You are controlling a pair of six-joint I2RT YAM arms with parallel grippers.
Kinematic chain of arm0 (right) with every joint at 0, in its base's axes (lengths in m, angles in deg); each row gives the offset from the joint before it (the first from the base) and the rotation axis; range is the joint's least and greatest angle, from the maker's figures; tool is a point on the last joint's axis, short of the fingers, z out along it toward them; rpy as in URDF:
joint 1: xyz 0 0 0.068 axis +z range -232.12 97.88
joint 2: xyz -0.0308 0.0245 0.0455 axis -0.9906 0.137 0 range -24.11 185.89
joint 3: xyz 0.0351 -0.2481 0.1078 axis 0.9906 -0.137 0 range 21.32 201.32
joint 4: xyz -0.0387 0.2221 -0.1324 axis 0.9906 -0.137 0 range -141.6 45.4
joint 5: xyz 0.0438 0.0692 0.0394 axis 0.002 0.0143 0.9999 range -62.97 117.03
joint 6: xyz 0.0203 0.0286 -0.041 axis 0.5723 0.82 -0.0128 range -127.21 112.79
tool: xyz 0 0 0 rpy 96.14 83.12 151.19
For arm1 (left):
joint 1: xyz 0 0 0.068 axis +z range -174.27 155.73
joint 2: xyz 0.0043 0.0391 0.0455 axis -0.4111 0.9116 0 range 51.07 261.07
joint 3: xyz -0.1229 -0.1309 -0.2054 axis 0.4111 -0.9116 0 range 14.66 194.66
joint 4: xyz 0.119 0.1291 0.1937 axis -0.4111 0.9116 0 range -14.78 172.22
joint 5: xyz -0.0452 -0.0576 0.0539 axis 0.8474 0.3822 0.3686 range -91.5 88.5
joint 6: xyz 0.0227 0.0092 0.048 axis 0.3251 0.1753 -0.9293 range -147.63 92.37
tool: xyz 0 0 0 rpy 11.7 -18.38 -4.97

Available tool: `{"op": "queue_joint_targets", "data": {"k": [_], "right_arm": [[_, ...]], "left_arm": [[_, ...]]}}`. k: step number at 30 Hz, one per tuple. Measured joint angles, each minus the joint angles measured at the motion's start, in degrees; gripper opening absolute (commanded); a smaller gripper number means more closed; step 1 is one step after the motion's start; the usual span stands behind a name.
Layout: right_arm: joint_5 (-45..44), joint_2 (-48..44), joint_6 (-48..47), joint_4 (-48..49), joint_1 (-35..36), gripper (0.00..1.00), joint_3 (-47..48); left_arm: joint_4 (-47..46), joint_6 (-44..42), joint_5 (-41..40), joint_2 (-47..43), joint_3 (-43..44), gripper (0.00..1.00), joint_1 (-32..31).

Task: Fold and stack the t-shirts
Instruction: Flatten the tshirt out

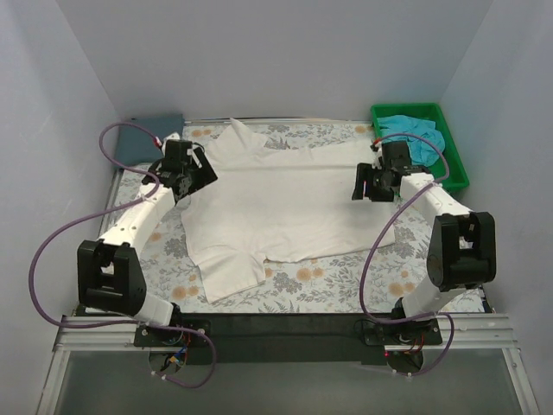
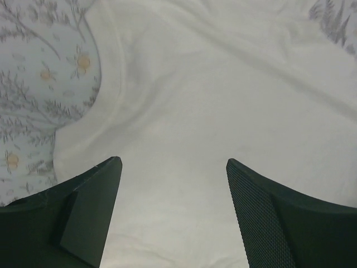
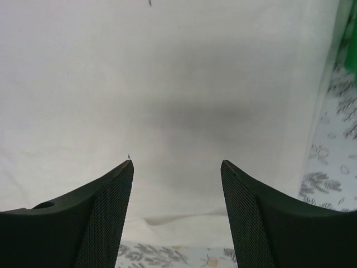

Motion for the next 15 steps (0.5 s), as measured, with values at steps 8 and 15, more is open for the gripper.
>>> {"op": "queue_joint_targets", "data": {"k": [8,15], "right_arm": [[1.2,-3.4,1.1,-2.8,0.7,0.55,-12.2],[1.2,-3.1,2.3,-0.8,1.1,0.53,-13.6]], "left_arm": [[2.7,2.7,3.8,-4.3,-15.6,0.55,-2.3],[-0.1,3.7,4.1,-0.5,-16.8,0.55,-2.3]]}}
